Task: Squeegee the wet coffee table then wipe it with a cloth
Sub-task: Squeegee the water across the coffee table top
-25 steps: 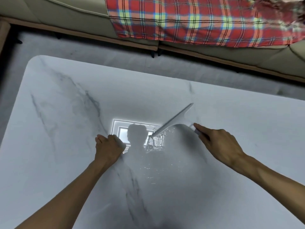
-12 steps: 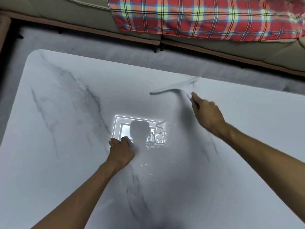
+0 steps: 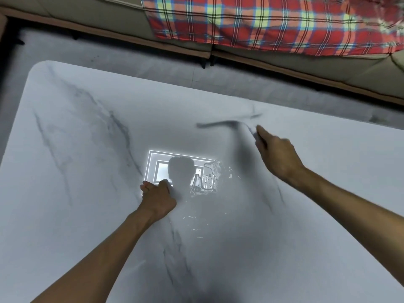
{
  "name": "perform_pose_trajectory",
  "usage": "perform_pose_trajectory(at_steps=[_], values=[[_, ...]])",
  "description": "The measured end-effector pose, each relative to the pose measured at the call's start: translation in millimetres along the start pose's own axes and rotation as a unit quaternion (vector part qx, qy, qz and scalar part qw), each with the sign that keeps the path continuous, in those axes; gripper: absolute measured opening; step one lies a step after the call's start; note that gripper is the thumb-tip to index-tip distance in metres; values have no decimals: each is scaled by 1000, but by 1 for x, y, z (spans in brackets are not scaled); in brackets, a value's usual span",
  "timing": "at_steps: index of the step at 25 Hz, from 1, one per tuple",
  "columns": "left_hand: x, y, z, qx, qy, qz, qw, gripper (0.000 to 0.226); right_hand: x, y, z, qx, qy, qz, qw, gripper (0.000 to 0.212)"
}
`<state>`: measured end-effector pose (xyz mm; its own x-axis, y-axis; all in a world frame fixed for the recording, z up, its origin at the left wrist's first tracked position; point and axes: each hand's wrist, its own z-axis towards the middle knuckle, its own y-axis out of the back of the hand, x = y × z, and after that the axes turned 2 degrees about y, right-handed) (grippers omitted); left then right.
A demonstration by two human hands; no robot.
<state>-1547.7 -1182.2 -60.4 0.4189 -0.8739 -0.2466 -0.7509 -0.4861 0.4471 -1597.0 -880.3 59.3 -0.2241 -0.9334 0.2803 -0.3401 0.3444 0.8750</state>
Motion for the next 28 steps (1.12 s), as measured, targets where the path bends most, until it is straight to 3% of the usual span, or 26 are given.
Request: perform_pose_trajectory(at_steps=[5,12,15,23,25,28], values=[[6,-7,4,-12,-5,10,1000,54,66,-42,49,5,33,20,999,38],[15,-1,-10,-21,-37,-4,999,35,42,-76,-37,86,126,-62,986,52],[28,-5,-19,-54,-63,-12,996,18,2,-69,-80,103,112,-91,984,51],[76,-39,-72,-105,-89,-67,988,13,-39,-35,-141,66,29,-120,990,43],[92,-37,-89,-124,-71,-97,985,16,-10,-36,-152,48,65,-89,993,42],[112,-37,-105,-175,-39,-157,971,10,47,-64,-155,63,184,-82,977,41]])
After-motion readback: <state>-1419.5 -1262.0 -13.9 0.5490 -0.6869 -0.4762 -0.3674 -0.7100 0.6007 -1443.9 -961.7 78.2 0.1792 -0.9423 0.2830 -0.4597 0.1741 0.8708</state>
